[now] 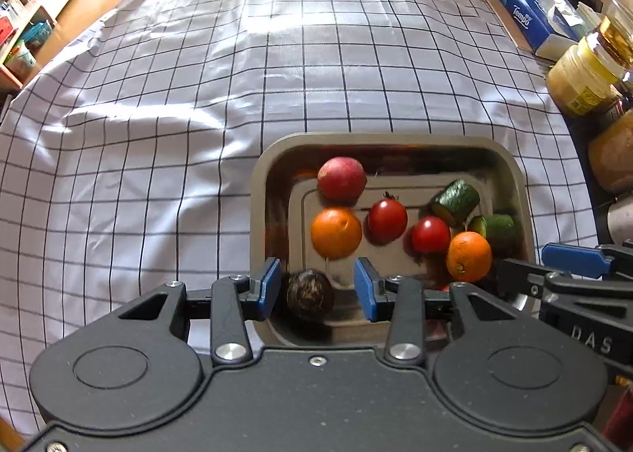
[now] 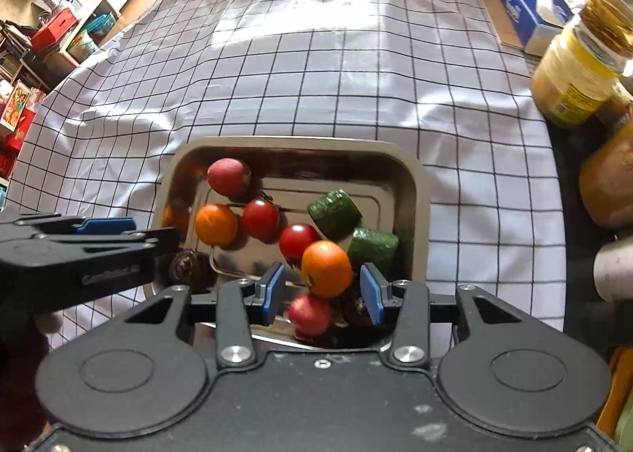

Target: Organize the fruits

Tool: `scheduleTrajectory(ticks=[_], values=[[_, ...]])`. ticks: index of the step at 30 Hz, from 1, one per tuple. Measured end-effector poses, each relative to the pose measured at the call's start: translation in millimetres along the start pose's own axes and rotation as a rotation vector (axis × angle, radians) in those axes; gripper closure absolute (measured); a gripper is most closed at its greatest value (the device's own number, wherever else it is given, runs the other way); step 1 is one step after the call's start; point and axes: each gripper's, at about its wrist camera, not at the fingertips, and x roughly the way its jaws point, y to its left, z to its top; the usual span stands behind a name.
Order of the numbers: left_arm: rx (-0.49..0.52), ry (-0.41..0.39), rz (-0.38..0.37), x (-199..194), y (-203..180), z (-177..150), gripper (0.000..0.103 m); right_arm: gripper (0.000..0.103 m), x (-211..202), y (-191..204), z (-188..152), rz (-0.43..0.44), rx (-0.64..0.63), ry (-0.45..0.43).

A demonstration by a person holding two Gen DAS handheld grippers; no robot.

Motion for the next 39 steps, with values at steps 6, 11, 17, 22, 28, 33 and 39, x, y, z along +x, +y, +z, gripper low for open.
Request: scheduleTrajectory(ticks=[6,11,17,22,28,33,39], values=[[-0.010,-0.049,0.011,-13.2,-3.3,-29.5,0.054,0.058,-12.3,-1.4,-28.7,-0.019,0.007,-0.050],[-0.029,-0.098,0.023,-24.8,-4.3,-54.9,0.054,0.058,-25.5,4.0,-56.5,-0.051,-0.009,-0.138],[-0.037,-0.157,0.041,-33.9,-8.7,-83.0,0.053,0.058,-38.0,10.4,-91.3,-0.058,-0.012,-0.229],[-0.048,-0.185,0.061,-37.4,-10.1,-103.3,0.053,0.058,-42.3,16.9,-114.9,-0.062,-0.025,-0.269],[-0.025,-0.210,0.096,-38.9,-15.8,-122.6,0.053,0.058,-40.6,18.8,-131.4,-0.061,-0.019,-0.266],[-0.043,-0.230,0.060,-44.1,-13.8,-130.4,0.053,0.058,-44.3,16.3,-141.5,-0.052,0.010,-0.270],[-0.052,-0.240,0.052,-47.7,-11.8,-133.9,0.053,0.058,-47.5,19.1,-147.0,-0.069,0.005,-0.283]])
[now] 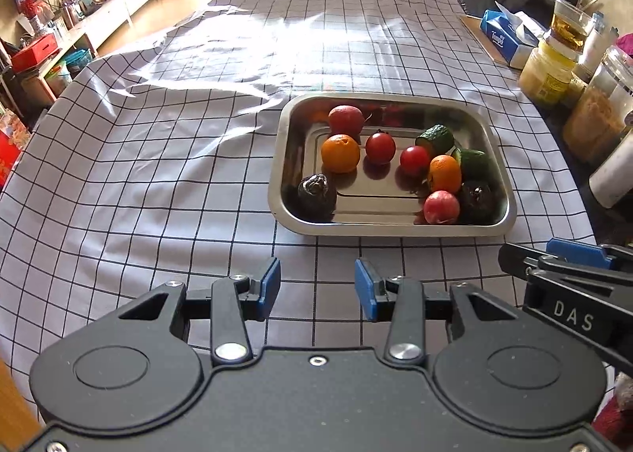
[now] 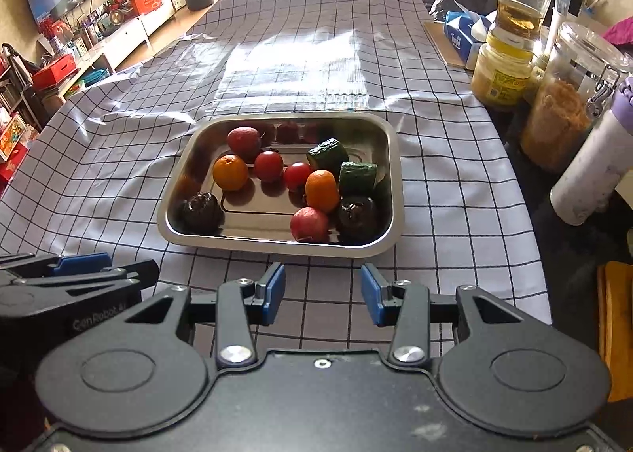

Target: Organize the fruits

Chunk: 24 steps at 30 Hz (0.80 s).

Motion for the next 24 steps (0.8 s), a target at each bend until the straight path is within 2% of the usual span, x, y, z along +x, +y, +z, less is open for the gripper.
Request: scheduleTrajectory(ticks=[24], values=[[0.000,0.004,0.001,-1.9,-2.0,-2.7,0.053,0.058,4.4,0.8,-2.5,0.008,0.008,0.039]])
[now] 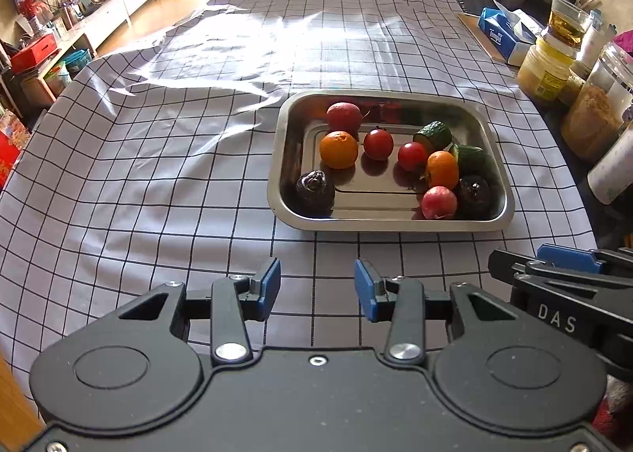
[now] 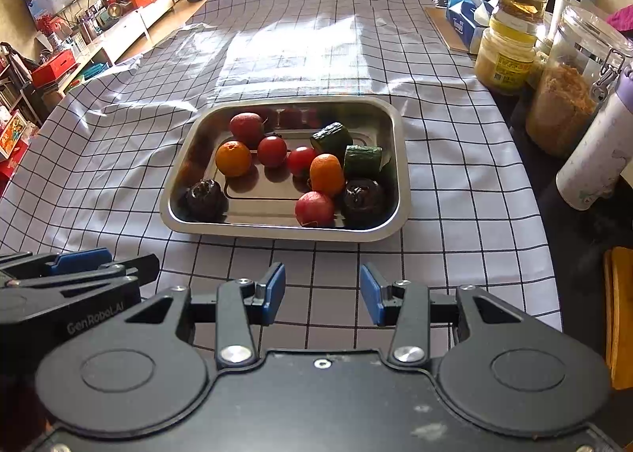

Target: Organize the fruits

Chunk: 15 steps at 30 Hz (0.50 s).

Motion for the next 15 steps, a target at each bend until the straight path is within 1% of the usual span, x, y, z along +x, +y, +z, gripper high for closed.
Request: scheduleTrajectory(ticks=[15], values=[[0.003,0.004,0.001,1.8,-1.3,0.7,0.053,0.058,1.3,-1.8,0.3,-0.002,0.002,0.006]])
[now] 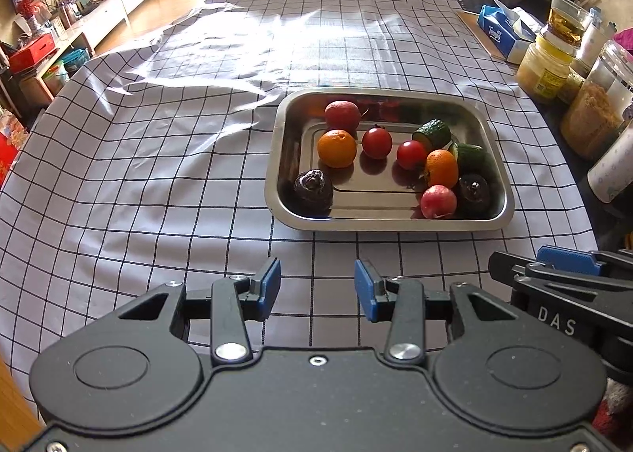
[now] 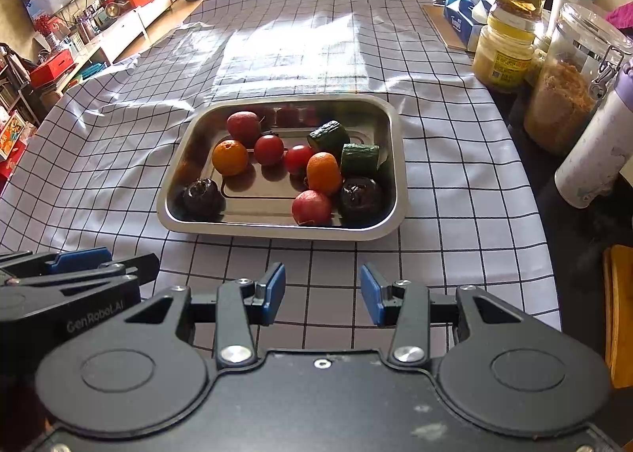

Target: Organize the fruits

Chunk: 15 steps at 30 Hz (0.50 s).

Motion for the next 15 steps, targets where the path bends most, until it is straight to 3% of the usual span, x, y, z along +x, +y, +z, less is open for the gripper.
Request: scheduleTrajectory(ticks=[15], values=[[-0.009,0.005,0.005,1.3,0.7,-0.8,0.053,0.058,-0.1,2.4,-1.5,0.004,-0.015,0.003]])
